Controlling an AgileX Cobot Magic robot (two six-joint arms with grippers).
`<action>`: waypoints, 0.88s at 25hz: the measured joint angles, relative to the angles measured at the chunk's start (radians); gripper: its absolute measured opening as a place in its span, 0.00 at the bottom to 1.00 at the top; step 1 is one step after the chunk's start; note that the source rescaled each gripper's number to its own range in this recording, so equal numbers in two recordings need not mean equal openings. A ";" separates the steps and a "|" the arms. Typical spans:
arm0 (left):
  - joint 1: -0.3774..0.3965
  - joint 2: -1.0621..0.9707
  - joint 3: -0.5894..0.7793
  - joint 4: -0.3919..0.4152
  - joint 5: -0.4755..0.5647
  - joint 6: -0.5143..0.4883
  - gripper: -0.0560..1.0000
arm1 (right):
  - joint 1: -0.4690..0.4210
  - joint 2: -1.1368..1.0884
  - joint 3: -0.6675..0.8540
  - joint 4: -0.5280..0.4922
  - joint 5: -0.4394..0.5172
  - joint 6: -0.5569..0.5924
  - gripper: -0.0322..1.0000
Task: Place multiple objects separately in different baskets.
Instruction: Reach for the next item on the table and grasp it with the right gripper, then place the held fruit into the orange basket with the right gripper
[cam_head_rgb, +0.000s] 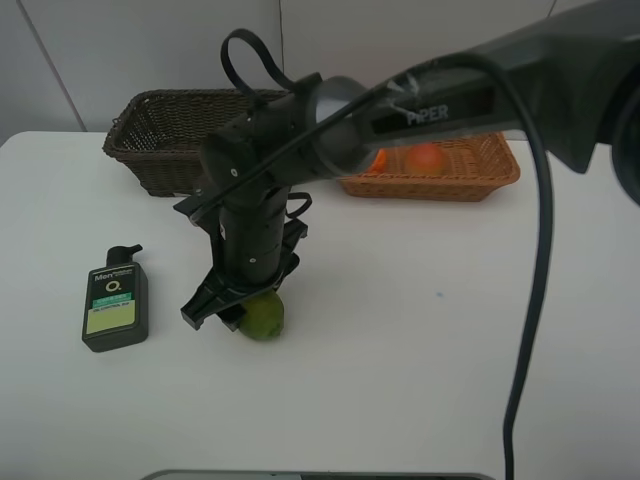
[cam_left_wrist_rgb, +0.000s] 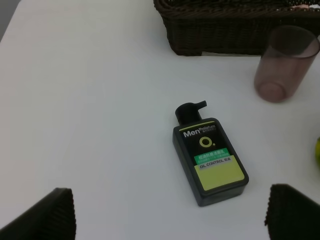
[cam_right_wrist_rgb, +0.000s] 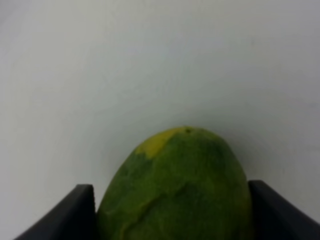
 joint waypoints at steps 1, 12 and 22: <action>0.000 0.000 0.000 0.000 0.000 0.000 0.97 | 0.000 0.000 0.000 0.000 0.000 0.000 0.50; 0.000 0.000 0.000 0.000 0.000 0.000 0.97 | 0.000 0.000 0.000 0.000 0.001 0.000 0.50; 0.000 0.000 0.000 0.000 0.000 0.000 0.97 | 0.000 0.000 0.000 -0.001 0.005 -0.001 0.50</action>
